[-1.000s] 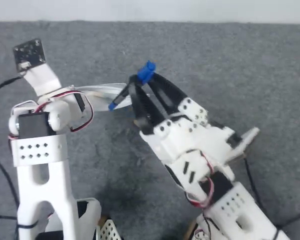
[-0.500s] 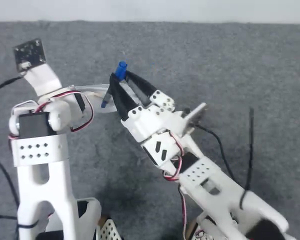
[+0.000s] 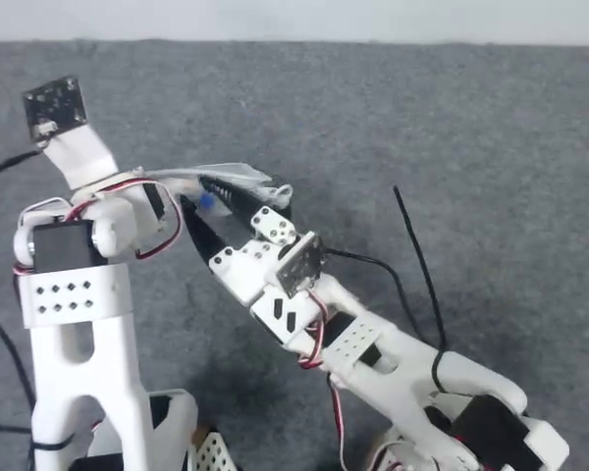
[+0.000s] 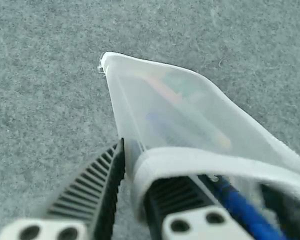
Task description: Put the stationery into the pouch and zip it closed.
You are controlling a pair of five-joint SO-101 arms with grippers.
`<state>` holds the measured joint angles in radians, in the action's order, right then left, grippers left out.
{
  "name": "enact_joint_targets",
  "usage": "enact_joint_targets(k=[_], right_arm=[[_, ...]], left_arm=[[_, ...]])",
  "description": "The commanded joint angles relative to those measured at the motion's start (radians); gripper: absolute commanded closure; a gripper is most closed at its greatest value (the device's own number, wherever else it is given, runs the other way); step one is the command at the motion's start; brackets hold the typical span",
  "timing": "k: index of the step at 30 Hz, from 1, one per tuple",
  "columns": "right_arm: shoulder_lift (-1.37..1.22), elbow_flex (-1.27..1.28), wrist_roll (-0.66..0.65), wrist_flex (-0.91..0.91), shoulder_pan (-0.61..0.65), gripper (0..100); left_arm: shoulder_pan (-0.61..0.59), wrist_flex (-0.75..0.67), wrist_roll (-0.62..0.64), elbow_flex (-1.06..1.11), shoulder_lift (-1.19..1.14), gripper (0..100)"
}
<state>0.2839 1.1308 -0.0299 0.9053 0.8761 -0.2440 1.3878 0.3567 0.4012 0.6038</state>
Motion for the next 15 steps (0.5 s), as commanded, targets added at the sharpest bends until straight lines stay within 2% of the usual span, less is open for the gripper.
enact_joint_targets(k=[1,6,12,15], right_arm=[[0.022,0.014,-0.025,0.018,0.012,80.5],[0.122,0.044,-0.08,-0.079,0.01,80.4],[0.338,0.063,-0.075,-0.364,0.008,80.2],[0.443,0.058,-0.026,-0.526,0.007,80.1]], left_arm=[[-0.021,-0.028,-0.011,-0.024,0.015,99],[-0.023,-0.028,-0.011,-0.024,0.015,99],[-0.025,-0.028,-0.011,-0.024,0.015,99],[-0.025,-0.028,-0.011,-0.024,0.015,99]])
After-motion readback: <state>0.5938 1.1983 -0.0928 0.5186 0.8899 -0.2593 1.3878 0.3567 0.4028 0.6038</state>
